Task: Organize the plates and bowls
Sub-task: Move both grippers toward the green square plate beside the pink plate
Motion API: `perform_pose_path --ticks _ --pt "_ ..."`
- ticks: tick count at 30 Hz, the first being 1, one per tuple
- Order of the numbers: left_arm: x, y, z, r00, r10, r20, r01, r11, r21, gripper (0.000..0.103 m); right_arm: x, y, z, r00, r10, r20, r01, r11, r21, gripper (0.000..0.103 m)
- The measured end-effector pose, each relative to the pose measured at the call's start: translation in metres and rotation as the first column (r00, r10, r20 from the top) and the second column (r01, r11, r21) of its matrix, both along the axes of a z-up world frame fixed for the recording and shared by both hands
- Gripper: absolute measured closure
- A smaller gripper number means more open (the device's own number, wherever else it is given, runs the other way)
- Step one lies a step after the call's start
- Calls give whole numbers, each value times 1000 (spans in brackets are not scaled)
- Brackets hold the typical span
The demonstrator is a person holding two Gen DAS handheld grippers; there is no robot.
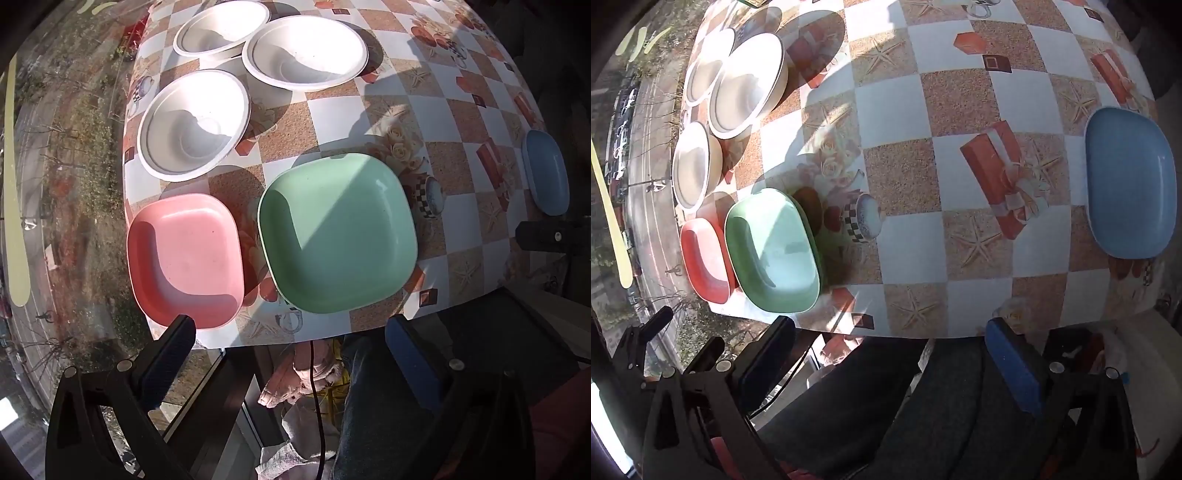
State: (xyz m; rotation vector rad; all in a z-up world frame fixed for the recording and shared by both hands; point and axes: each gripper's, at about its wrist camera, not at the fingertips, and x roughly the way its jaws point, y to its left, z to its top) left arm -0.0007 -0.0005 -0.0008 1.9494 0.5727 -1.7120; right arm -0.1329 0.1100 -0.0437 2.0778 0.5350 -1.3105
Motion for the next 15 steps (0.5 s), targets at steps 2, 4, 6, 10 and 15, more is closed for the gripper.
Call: perform_pose_path --ticks 2,4,6,10,15 --pt "-1 0 0 1000 0 -1 0 1000 0 0 -1 0 0 1000 1 2 -1 1000 1 0" --pt "-2 0 0 1000 0 -2 0 1000 -2 0 -3 2 -1 1000 -4 4 4 1000 3 0" --pt "-3 0 0 1000 0 -2 0 1000 -4 0 -7 3 -1 1000 -12 5 12 1000 5 0" --pt "-7 1 1 1000 1 -6 -1 1000 5 0 -7 8 -3 1000 -18 6 18 1000 4 0" --pt "-3 1 2 1000 5 -9 -5 1000 -4 0 -6 5 2 1000 -15 1 15 1000 4 0"
